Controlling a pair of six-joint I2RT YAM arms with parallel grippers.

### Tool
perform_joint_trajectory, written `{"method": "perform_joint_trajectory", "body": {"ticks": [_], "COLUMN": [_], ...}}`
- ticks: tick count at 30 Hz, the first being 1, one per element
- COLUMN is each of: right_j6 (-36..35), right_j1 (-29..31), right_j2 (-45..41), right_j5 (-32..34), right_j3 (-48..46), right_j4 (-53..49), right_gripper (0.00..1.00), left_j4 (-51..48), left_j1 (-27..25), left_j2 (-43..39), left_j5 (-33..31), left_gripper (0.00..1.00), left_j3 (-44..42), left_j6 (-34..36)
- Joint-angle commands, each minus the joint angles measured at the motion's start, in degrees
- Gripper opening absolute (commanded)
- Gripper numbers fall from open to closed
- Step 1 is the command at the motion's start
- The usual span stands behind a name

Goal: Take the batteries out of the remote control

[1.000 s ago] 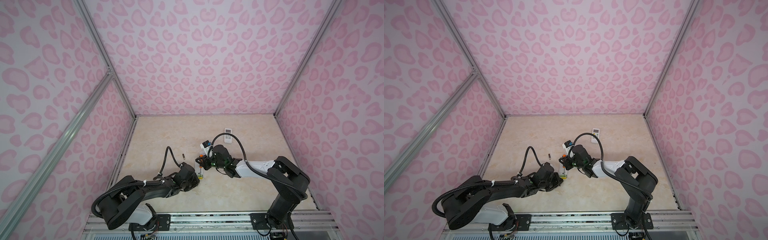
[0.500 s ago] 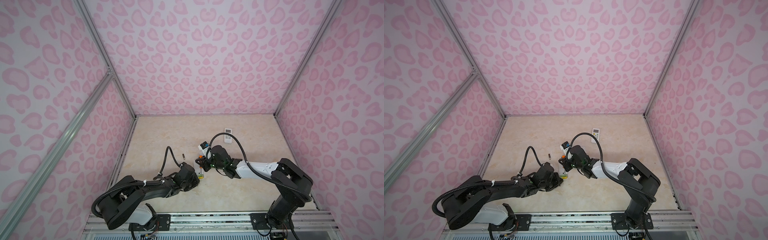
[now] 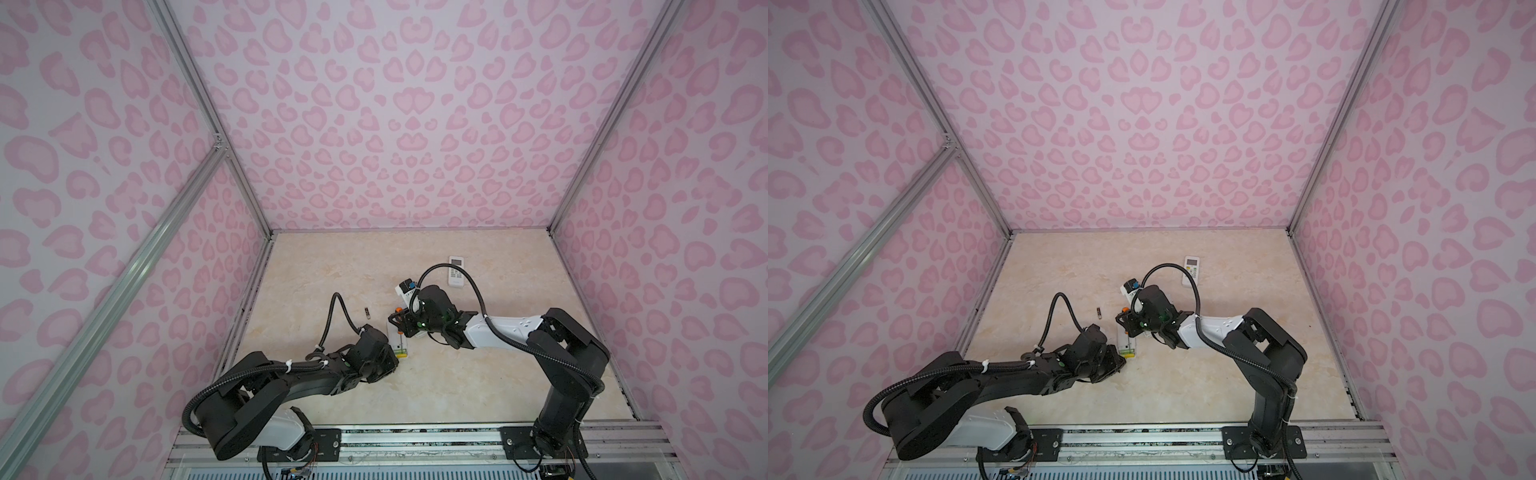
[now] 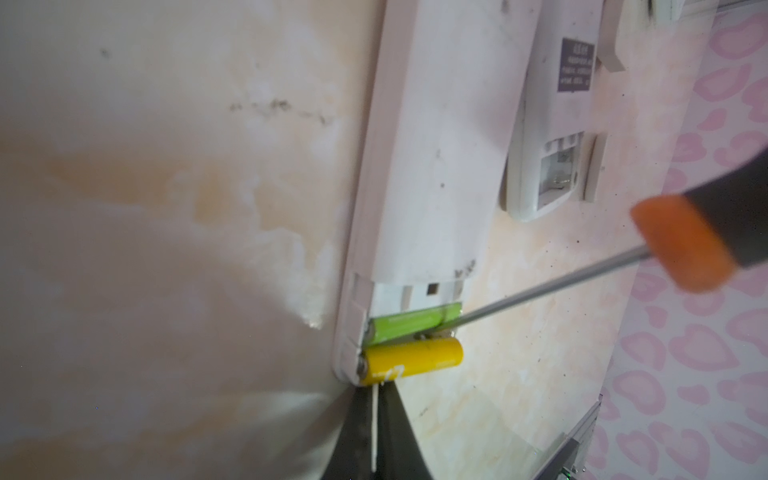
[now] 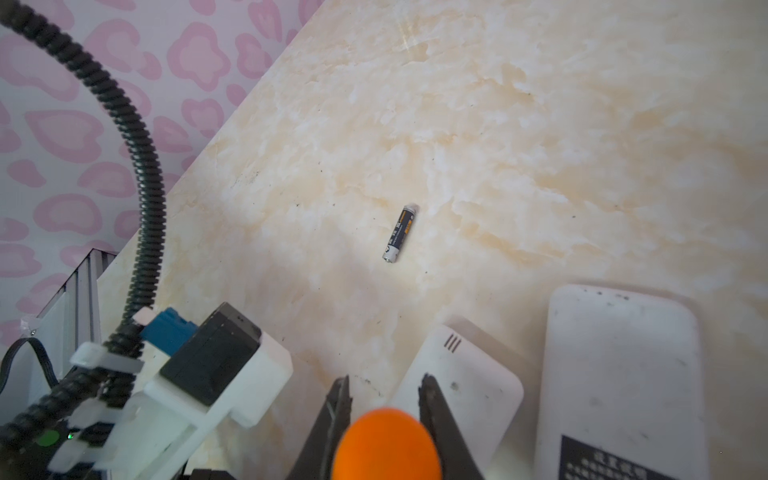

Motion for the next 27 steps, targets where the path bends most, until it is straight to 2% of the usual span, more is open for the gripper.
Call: {"method": "perform_joint_trajectory", "body": {"ticks": [1,14,23,27], "right_j6": [2.8,-0.2,-2.9,-1.9], "right_j1": [-0.2,-0.3,-1.3,-1.4], "right_j2": [1.5,-1.8,-16.1,-18.4], "right_j5": [-3.1,1.2,6.7,7.8], "right_j3": [0.4,1.8,-1.8,-4.5], "right_j4": [-5.2,-8.6,-17.2,-18.2], "right_gripper": [0.0,0.0,0.0,0.0], "left_j4": [-0.4,-0.7,-3.3,-4.3], "left_j1": [0.4,0.6,0.6,0.6], "left_j2": [-0.7,-1.0,-2.1,-2.5], "left_j5": [-1.3,-1.4,-1.3,-1.2], "left_gripper": [0.1,0.1,0.12,0.13], "left_j3": [-0.2,0.0,1.9,3.0], "left_j6": [0.5,1.0,3.0,4.5]}}
